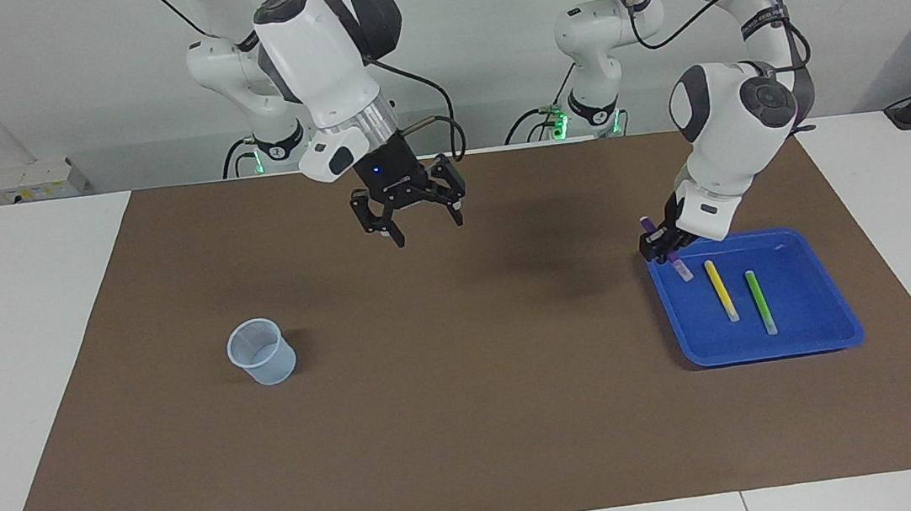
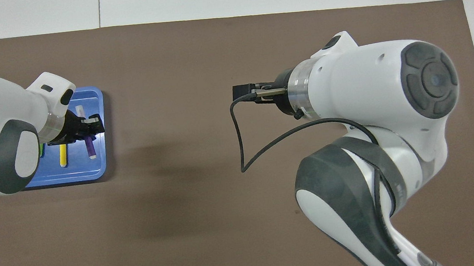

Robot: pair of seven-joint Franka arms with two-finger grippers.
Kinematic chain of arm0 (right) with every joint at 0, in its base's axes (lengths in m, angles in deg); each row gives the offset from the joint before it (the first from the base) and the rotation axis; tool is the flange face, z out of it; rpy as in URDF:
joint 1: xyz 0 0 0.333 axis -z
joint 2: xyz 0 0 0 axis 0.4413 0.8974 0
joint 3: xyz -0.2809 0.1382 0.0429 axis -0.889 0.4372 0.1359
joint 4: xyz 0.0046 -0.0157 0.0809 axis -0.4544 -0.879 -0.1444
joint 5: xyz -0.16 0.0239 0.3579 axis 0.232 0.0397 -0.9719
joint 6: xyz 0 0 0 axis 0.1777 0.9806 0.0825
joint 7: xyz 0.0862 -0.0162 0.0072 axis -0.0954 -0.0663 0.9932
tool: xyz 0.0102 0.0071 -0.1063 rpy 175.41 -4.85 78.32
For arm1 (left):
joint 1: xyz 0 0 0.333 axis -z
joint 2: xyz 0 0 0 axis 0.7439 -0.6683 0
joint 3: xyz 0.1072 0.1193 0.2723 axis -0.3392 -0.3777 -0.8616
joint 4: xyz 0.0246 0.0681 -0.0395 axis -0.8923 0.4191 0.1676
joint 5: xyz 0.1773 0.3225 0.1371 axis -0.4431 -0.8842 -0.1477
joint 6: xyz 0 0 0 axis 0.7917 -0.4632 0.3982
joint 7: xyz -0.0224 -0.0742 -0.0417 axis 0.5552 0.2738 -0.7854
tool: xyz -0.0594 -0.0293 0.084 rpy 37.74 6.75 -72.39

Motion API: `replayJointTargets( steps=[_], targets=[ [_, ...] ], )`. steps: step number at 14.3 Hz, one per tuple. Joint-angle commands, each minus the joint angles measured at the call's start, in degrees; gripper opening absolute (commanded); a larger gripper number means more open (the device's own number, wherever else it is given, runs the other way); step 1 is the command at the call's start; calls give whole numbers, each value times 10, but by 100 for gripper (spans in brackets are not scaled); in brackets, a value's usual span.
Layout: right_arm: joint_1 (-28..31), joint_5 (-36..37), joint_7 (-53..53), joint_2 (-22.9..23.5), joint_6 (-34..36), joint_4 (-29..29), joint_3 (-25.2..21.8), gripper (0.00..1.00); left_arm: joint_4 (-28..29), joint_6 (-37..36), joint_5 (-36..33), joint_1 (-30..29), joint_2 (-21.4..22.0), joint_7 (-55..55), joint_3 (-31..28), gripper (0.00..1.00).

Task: Right arm passes pens to left for tray arrangement
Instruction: 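Release the purple pen in the tray while the right gripper moves past the cup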

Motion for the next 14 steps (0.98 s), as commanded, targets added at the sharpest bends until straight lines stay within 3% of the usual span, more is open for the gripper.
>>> replayJointTargets(
  steps=[1,5,9,14],
  targets=[
    [37,10,68,-2,2,-3,3,100,9,59,-39,-45,-33,-86,4,0],
    [96,13,171,-7,33,-15,2,100,-21,74,-98,-61,-91,-108,5,0],
    [130,24,239,-13,71,-20,2,100,-12,122,-97,-59,-108,-109,4,0],
    [133,25,240,-16,74,-23,1,100,9,177,-98,-62,-122,-110,4,0]
  ],
)
